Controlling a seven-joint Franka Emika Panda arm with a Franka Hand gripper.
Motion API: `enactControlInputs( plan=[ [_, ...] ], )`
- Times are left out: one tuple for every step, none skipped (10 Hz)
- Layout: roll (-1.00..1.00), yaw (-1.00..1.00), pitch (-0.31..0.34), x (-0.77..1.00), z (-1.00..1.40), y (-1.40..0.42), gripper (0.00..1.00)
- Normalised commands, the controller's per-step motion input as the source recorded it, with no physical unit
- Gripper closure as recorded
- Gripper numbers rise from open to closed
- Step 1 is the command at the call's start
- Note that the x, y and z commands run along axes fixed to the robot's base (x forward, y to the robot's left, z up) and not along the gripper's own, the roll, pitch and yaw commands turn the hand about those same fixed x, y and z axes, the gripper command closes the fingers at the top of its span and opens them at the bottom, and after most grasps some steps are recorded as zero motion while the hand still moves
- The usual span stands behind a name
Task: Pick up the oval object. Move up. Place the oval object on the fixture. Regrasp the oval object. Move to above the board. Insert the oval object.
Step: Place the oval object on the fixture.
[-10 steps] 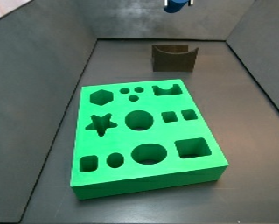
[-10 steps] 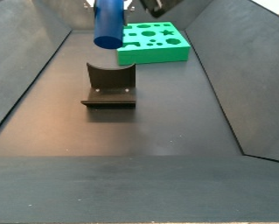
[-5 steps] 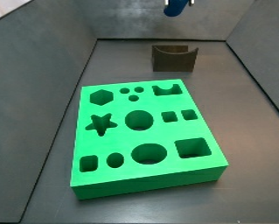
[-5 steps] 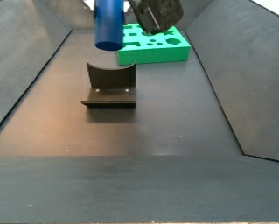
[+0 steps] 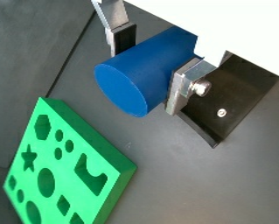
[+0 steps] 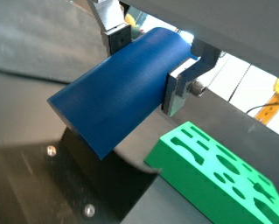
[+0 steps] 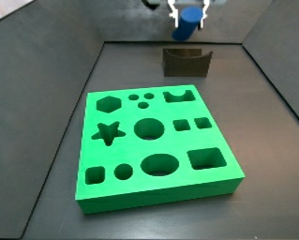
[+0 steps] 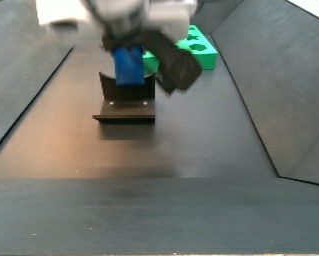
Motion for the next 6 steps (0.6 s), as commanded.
enactControlInputs(
  plan=[
    [-0.39,-0.26,0.171,0.18,-1.0,0.14,1.0],
    [-0.22,-0.27,0.106,0.19,-1.0,0.13,1.0],
    [-0.17,-0.25,0.031,0.18,-0.88,0.12,1.0],
    [-0.17,-0.23,-0.015,0.15,-0.68,0.1,1.0],
    [-0.18,-0.19,-0.042,0.12,-0.5,0.08,1.0],
    [-0.17,-0.15,-0.058,0.11,-0.33,0.07,1.0]
  ],
)
